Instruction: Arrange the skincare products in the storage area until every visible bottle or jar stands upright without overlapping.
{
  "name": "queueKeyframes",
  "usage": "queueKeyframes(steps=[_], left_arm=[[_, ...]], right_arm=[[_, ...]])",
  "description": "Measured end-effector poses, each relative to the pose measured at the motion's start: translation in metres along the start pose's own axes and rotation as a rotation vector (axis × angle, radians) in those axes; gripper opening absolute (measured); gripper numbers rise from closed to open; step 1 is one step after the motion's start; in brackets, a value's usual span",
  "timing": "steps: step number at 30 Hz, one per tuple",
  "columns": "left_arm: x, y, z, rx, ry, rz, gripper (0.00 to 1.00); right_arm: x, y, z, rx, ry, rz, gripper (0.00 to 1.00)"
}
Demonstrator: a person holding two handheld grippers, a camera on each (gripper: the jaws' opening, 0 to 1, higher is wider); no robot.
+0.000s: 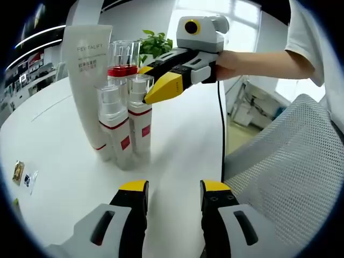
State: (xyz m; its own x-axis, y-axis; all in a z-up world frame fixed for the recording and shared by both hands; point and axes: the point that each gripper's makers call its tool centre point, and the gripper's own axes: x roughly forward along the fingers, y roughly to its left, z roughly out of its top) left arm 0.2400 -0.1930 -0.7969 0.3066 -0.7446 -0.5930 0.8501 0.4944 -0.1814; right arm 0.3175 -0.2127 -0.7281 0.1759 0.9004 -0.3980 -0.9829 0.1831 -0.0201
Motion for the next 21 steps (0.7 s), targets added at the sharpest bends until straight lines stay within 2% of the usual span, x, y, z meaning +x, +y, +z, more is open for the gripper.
queueKeyframes(steps=[11,21], left_arm=[[-0.0007,0.0009,-0.0014,-0.001,0.004,0.005,0.31],[-0.0001,0.0003,-0.0012,0.000,0.004,0.000,0.31]], right_arm=[[0.0038,-0.0032,0.0021,-0.007,-0.004,0.011,0.18],[0.0035,-0.0012,0.0012,0.034,-0.002,0.022,0.22]])
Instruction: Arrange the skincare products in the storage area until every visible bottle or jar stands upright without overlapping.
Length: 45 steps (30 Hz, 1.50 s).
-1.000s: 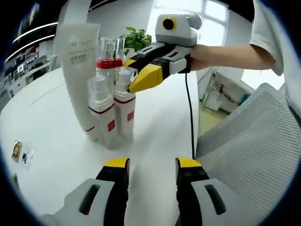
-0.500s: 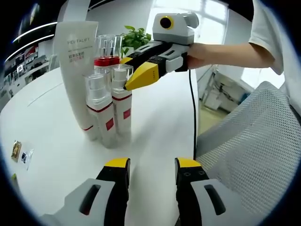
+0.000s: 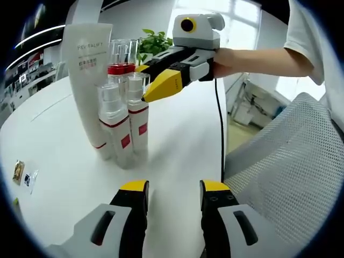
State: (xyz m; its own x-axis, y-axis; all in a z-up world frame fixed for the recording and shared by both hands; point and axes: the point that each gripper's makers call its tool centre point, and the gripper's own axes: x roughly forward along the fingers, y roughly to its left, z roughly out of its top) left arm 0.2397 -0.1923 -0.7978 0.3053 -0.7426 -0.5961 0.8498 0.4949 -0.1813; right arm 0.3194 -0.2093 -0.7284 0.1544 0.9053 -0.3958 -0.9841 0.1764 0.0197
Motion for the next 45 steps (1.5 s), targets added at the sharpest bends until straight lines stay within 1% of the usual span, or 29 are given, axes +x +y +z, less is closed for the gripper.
queueKeyframes(steps=[6,11,14,18,19,20,23,26,31,34,36,40,45], left_arm=[[-0.001,0.000,0.001,-0.012,-0.005,-0.005,0.32],[-0.003,0.002,0.001,-0.014,-0.011,-0.008,0.32],[-0.006,0.004,0.002,-0.021,-0.016,-0.004,0.33],[-0.012,0.007,0.002,-0.031,-0.017,0.004,0.35],[-0.014,0.008,0.002,-0.038,-0.018,0.006,0.36],[-0.015,0.008,0.002,-0.039,-0.019,0.007,0.36],[-0.021,0.011,0.002,-0.057,-0.028,0.016,0.40],[-0.026,0.013,0.001,-0.070,-0.029,0.030,0.44],[-0.045,0.018,-0.001,-0.102,-0.034,0.065,0.51],[-0.057,0.020,-0.003,-0.125,-0.040,0.084,0.55],[-0.066,0.026,-0.009,-0.138,-0.042,0.104,0.58],[-0.085,0.034,-0.019,-0.175,-0.046,0.135,0.61],[-0.109,0.041,-0.023,-0.210,-0.057,0.167,0.64]], right_arm=[[-0.004,-0.002,-0.001,0.024,-0.002,-0.020,0.24],[-0.008,-0.004,-0.004,0.040,0.011,-0.043,0.26],[-0.012,-0.004,-0.006,0.067,0.019,-0.069,0.28],[-0.020,-0.002,-0.005,0.108,0.009,-0.116,0.30],[-0.023,-0.003,-0.005,0.134,0.002,-0.136,0.32],[-0.024,-0.002,-0.005,0.138,0.002,-0.145,0.34],[-0.027,-0.001,-0.008,0.158,0.014,-0.171,0.37],[-0.028,0.005,-0.009,0.189,0.029,-0.201,0.43],[-0.028,0.014,-0.006,0.209,0.041,-0.229,0.53],[-0.026,0.021,-0.004,0.229,0.042,-0.243,0.56],[-0.025,0.027,-0.003,0.233,0.047,-0.252,0.57],[-0.023,0.038,-0.001,0.258,0.052,-0.271,0.61],[-0.023,0.047,-0.001,0.296,0.065,-0.314,0.69]])
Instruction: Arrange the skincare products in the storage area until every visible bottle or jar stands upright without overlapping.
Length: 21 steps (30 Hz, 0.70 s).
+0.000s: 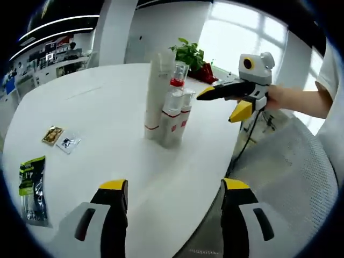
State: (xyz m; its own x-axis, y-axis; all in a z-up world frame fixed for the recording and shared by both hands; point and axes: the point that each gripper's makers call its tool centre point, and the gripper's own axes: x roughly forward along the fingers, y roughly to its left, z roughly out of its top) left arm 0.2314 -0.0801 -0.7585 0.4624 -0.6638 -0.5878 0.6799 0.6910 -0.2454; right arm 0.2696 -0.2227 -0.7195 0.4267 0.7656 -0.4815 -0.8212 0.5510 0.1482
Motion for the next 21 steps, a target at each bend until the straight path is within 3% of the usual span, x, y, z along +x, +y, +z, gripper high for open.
queueKeyframes(steps=[4,11,15,21], left_arm=[[-0.016,0.014,-0.004,-0.030,-0.002,0.029,0.67],[-0.044,0.026,-0.005,-0.082,-0.027,0.088,0.75],[-0.060,0.042,-0.014,-0.090,-0.013,0.142,0.82],[-0.083,0.049,-0.014,-0.123,-0.043,0.191,0.87]], right_arm=[[-0.002,-0.003,-0.003,0.029,0.010,-0.048,0.79],[-0.001,0.010,-0.012,0.077,0.028,-0.066,0.82],[-0.002,0.018,-0.011,0.106,0.021,-0.082,0.83],[-0.004,0.022,-0.008,0.113,0.017,-0.107,0.84]])
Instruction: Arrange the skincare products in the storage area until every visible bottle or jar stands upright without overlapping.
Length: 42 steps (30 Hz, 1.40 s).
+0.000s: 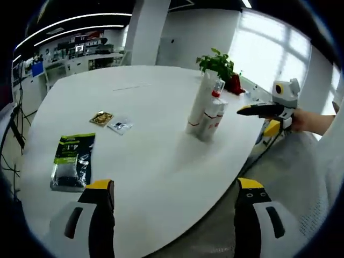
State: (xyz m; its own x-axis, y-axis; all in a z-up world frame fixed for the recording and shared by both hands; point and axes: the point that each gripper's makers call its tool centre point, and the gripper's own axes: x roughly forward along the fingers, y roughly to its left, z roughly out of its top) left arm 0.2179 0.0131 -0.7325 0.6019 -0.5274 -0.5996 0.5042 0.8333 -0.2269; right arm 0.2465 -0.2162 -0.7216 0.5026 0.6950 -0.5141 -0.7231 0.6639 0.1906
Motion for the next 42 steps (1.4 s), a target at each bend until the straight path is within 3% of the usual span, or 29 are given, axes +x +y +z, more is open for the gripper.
queueKeyframes(steps=[7,11,13,15,19,23,30,33,35,37,42], left_arm=[[-0.025,0.013,0.003,-0.052,-0.030,0.047,0.99],[-0.035,0.020,-0.001,-0.047,-0.028,0.041,0.99],[-0.039,0.025,0.011,-0.049,-0.121,0.061,0.99],[-0.041,0.029,0.012,-0.077,-0.141,0.080,0.99],[-0.046,0.036,0.025,-0.046,-0.219,0.127,0.99],[-0.047,0.036,0.026,-0.062,-0.229,0.132,0.99],[-0.044,0.035,0.015,-0.119,-0.162,0.122,0.99],[-0.042,0.033,0.016,-0.090,-0.159,0.128,0.99],[-0.040,0.034,0.012,-0.148,-0.133,0.124,0.99],[-0.038,0.032,0.016,-0.140,-0.158,0.128,0.99],[-0.030,0.030,0.011,-0.105,-0.139,0.140,0.99]], right_arm=[[-0.006,0.003,0.020,0.008,-0.044,-0.034,0.85],[-0.007,0.013,0.020,-0.010,-0.039,-0.039,0.84],[-0.007,0.017,0.020,-0.038,-0.025,-0.038,0.84],[-0.006,0.019,0.017,-0.054,-0.016,-0.037,0.84],[-0.008,0.021,0.017,-0.066,-0.016,-0.042,0.85],[-0.012,0.020,0.018,-0.057,-0.029,-0.052,0.85],[-0.011,0.022,0.017,-0.062,-0.020,-0.048,0.85],[-0.010,0.024,0.017,-0.080,-0.014,-0.044,0.85],[-0.008,0.023,0.016,-0.088,-0.004,-0.046,0.85],[-0.008,0.023,0.016,-0.093,-0.002,-0.047,0.85],[-0.008,0.024,0.013,-0.098,0.012,-0.044,0.85]])
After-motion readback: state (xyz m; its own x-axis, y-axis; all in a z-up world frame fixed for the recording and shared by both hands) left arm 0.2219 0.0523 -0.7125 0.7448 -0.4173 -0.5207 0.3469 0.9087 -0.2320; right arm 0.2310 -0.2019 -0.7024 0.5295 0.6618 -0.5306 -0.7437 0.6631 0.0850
